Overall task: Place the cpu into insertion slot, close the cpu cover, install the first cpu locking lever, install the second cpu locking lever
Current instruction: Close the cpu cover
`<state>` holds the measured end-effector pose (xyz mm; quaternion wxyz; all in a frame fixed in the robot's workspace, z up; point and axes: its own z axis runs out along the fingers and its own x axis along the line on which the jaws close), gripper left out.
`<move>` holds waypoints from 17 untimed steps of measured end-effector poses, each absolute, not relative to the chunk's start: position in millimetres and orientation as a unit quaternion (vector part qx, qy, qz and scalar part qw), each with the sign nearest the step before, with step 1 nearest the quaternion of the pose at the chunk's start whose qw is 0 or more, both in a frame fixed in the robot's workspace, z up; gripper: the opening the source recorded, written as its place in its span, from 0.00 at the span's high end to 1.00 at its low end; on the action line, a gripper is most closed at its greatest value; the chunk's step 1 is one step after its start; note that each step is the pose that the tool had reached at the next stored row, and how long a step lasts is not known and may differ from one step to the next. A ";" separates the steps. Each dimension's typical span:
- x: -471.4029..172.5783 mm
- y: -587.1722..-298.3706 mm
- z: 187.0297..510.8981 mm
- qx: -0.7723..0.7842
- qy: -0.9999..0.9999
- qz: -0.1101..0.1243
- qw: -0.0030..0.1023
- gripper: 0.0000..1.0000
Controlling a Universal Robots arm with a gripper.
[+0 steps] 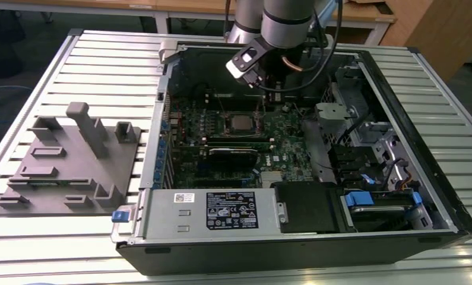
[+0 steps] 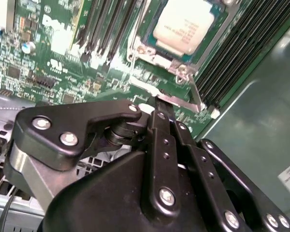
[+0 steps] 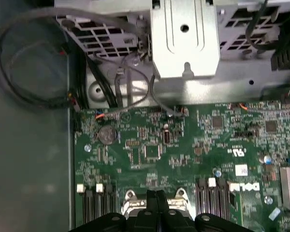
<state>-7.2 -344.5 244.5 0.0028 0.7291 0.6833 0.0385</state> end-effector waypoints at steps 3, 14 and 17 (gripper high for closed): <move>-15.0 -344.5 244.5 0.729 0.683 0.042 0.006 0.89; -27.4 -344.5 244.5 0.729 0.683 0.047 0.011 0.89; -27.4 -344.5 244.2 0.729 0.683 0.045 0.009 0.89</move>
